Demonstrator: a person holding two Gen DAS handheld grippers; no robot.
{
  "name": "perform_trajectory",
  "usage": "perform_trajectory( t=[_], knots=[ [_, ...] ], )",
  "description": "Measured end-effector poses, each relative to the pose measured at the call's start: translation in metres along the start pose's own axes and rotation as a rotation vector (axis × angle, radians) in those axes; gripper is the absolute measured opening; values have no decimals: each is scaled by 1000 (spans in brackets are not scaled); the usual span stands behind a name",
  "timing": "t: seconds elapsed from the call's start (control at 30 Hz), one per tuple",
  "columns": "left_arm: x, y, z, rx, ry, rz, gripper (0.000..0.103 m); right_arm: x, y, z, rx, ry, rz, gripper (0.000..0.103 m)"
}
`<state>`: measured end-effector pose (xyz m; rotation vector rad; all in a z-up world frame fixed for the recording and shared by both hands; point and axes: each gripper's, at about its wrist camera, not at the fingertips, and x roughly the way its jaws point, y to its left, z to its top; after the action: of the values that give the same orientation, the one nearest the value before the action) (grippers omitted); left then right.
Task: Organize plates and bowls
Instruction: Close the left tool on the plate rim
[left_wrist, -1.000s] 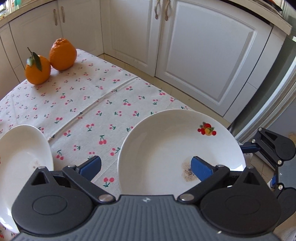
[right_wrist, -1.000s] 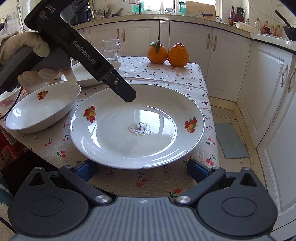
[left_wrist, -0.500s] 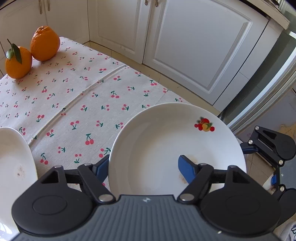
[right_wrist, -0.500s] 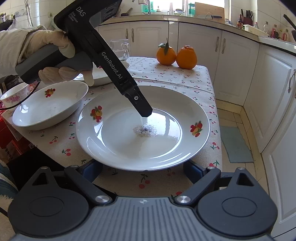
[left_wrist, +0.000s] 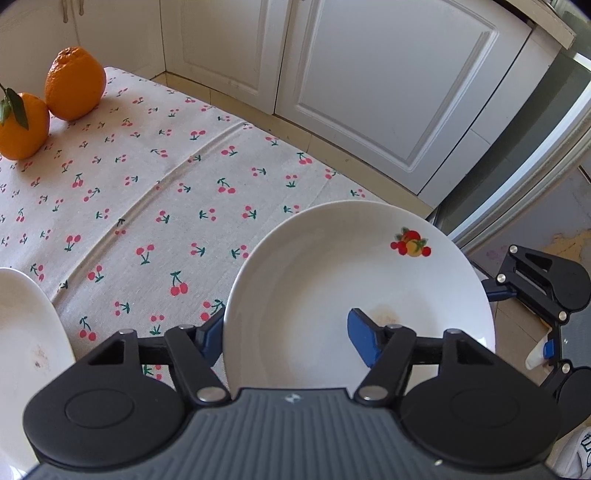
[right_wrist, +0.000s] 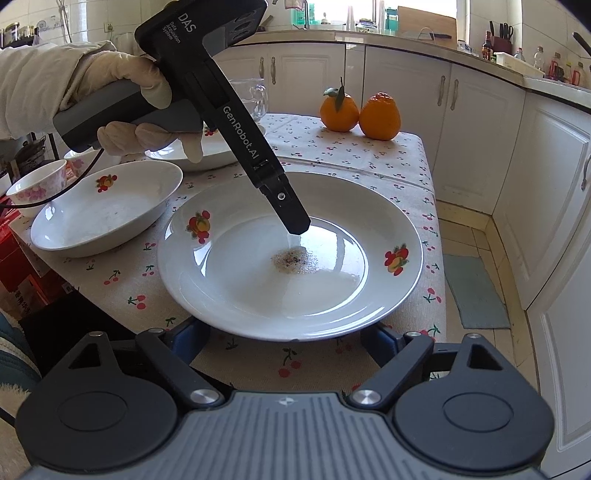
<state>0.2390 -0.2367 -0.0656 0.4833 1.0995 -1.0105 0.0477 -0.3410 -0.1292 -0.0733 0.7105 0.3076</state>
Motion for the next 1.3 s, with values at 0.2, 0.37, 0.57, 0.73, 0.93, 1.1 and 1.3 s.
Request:
perform_trajectory(
  t=[0.2, 0.37, 0.57, 0.73, 0.93, 1.1, 1.3],
  knots=[
    [-2, 5, 2, -13, -4, -15, 65, 2, -1, 5, -15, 22, 6, 90],
    [-4, 15, 10, -29, -24, -6, 65, 9, -6, 15, -37, 34, 1, 90],
    [-3, 36, 28, -54, -53, 9, 65, 23, -23, 33, -36, 26, 18, 90],
    [3, 54, 44, -76, -67, 18, 65, 37, -37, 47, -35, 22, 17, 90],
    [14, 70, 56, -85, -87, 23, 65, 53, -55, 58, -26, 24, 19, 90],
    [23, 78, 60, -90, -91, 35, 65, 63, -61, 63, -28, 30, 7, 90],
    [26, 82, 65, -90, -99, 40, 65, 70, -65, 66, 0, 30, 7, 90]
  ],
)
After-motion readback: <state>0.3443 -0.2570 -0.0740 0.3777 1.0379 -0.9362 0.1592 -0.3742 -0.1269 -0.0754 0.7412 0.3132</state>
